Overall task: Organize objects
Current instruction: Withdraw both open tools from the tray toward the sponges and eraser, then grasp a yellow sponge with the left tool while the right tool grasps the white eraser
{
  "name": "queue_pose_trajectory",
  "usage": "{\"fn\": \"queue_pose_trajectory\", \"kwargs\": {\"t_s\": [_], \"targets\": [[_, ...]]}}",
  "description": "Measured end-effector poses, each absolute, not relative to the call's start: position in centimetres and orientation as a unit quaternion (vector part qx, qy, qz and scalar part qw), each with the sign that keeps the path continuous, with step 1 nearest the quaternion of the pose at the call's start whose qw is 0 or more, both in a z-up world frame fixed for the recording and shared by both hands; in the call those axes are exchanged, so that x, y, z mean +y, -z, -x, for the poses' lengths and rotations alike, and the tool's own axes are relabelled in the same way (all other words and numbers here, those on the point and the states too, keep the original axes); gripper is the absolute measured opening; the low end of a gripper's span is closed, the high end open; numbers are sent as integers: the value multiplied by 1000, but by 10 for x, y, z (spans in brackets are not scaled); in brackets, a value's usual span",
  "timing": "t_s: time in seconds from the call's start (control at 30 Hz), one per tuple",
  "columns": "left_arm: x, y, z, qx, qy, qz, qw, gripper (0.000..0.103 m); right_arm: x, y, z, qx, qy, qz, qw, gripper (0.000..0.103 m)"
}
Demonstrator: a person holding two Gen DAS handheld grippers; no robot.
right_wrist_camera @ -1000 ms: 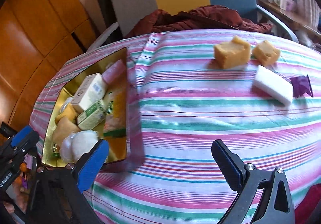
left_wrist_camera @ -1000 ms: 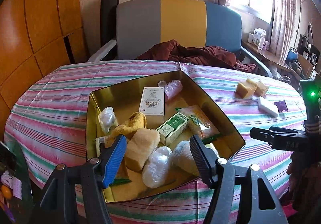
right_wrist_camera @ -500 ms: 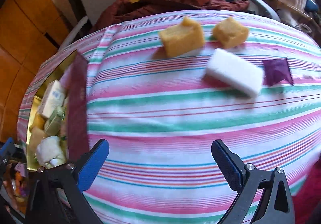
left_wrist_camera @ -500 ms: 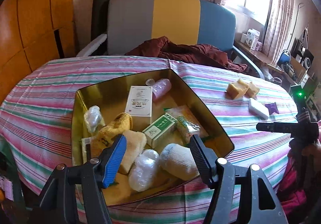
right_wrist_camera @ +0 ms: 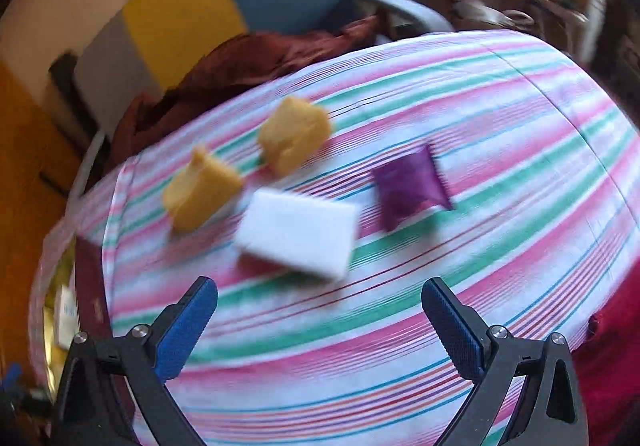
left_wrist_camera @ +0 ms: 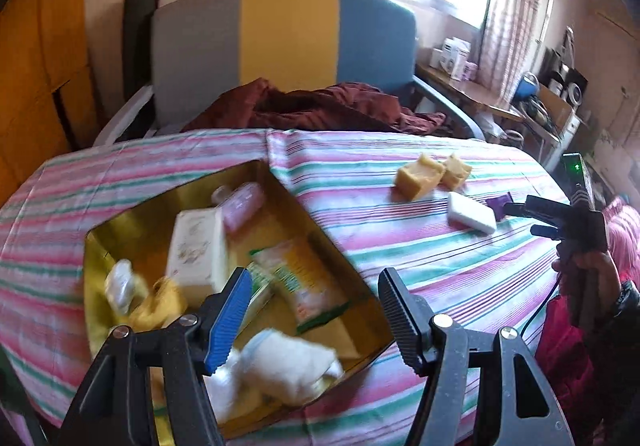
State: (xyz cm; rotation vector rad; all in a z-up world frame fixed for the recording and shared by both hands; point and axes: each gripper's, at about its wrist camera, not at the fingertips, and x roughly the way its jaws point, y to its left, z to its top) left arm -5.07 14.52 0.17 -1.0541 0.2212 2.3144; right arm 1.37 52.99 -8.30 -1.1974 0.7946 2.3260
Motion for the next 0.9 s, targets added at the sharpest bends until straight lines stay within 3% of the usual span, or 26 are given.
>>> {"fn": "queue_pose_trajectory", "kwargs": {"t_s": [0.27, 0.43, 0.77, 0.9], "targets": [[235, 2, 68, 143, -836, 398, 349, 67, 557, 83, -29, 358, -812, 406, 218, 103], [292, 16, 79, 191, -815, 398, 375, 78, 559, 82, -32, 369, -810, 402, 215, 103], [380, 45, 111, 244, -785, 379, 425, 86, 566, 91, -34, 405, -792, 407, 206, 103], [405, 60, 129, 255, -774, 388, 430, 101, 561, 90, -30, 398, -796, 412, 195, 103]]}}
